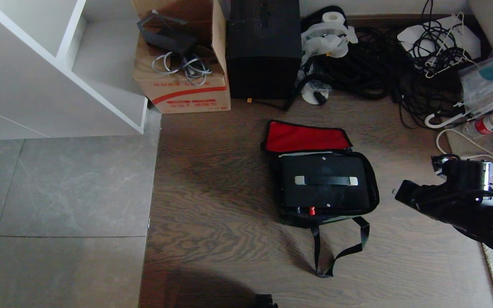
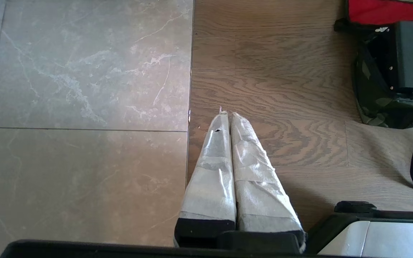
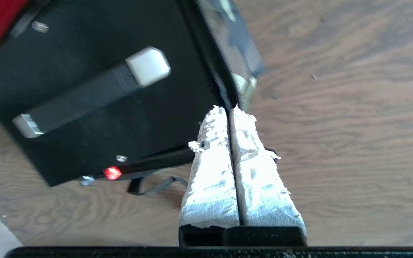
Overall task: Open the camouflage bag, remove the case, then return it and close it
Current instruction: Close the top of the storage box
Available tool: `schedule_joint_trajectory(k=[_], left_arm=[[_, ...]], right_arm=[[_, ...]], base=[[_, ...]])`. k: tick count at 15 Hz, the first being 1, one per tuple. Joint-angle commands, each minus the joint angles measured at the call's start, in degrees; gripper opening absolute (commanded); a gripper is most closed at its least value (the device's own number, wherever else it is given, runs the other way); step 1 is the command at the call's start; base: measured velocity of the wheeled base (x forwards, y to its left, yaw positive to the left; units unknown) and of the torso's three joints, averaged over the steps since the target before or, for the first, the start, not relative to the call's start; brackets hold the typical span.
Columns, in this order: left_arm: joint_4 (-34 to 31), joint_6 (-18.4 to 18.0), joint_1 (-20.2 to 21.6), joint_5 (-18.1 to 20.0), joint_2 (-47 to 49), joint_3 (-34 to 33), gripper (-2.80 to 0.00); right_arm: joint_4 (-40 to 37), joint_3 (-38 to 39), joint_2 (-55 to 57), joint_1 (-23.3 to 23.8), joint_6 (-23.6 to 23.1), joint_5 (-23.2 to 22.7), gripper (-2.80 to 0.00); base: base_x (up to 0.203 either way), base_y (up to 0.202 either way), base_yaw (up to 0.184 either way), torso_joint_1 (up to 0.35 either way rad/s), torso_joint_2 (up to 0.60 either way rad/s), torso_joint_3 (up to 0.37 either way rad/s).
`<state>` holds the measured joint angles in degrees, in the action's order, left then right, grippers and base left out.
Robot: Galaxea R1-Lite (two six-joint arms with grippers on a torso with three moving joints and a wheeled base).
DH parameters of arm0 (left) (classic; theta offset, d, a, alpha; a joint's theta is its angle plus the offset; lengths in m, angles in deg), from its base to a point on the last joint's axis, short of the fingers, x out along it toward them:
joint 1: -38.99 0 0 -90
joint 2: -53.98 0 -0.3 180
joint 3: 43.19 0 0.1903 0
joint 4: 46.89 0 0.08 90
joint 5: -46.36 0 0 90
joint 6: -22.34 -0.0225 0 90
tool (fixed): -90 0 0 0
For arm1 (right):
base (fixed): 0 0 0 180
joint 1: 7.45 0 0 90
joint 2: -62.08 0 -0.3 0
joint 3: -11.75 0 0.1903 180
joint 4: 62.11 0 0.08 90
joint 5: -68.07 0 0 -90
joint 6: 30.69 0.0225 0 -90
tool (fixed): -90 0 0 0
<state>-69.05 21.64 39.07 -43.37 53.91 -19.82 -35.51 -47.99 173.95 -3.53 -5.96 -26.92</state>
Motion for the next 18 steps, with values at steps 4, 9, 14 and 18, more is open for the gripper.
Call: schedule_joint_trajectory(k=[4, 9, 14, 18], left_arm=[[0.02, 0.0, 0.01, 0.0, -0.01, -0.53, -2.8], [0.02, 0.08, 0.01, 0.0, -0.01, -0.53, -2.8], [0.02, 0.05, 0.01, 0.0, -0.01, -0.53, -2.8], [0.02, 0.01, 0.01, -0.03, -0.01, -0.6, -2.8]], right_arm=[[-0.41, 2.6, -6.24, -1.81, 2.24, -8.78, -2.8], [-5.11, 0.66, -6.37, -4.75, 6.89, -10.63, -2.8], [-17.12, -4.24, -5.91, -8.37, 7.23, -10.57, -2.8], [-17.95, -6.79, -3.96, -12.46, 8.05, -10.09, -2.8]], base=[[0.0, 0.0, 0.0, 0.0, 0.0, 0.0], [0.0, 0.0, 0.0, 0.0, 0.0, 0.0], [0.0, 0.0, 0.0, 0.0, 0.0, 0.0], [0.0, 0.0, 0.0, 0.0, 0.0, 0.0]])
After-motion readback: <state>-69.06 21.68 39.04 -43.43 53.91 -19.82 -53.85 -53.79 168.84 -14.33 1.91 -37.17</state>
